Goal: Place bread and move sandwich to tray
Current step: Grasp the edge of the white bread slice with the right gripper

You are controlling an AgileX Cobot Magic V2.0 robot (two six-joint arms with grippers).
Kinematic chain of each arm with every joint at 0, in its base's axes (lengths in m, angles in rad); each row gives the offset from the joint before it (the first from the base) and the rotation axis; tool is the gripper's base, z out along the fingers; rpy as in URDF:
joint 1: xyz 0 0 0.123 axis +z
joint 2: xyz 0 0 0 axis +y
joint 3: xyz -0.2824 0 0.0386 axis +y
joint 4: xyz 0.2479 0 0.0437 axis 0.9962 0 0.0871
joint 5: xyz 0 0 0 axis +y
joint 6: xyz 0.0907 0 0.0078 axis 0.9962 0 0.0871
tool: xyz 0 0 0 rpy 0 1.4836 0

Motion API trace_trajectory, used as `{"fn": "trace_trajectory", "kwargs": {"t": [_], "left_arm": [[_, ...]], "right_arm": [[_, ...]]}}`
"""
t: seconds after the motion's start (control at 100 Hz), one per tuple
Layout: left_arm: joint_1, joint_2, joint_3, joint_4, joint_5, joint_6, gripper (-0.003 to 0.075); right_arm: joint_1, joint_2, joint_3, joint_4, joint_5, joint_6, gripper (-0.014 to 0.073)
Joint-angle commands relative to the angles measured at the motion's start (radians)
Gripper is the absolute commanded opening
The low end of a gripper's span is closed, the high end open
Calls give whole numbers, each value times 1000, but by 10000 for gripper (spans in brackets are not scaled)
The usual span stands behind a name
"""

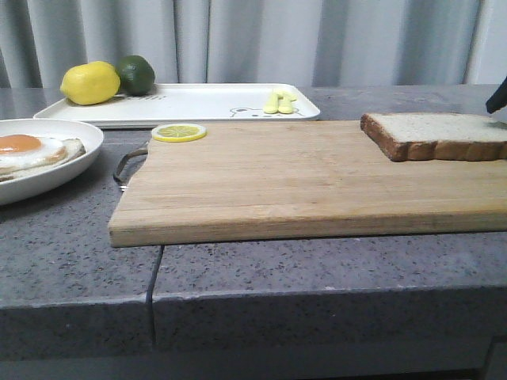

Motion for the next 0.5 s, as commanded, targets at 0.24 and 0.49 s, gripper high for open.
{"fn": "trace_trajectory", "kwargs": {"t": [0.24, 0.49], "left_arm": [[0, 17, -38, -8, -85, -2, -20], [0, 17, -38, -8, -85, -2, -20]], "right_arm": [[-3, 15, -32, 81, 10, -38, 410], [-3, 53, -32, 133, 71, -100, 355]]}}
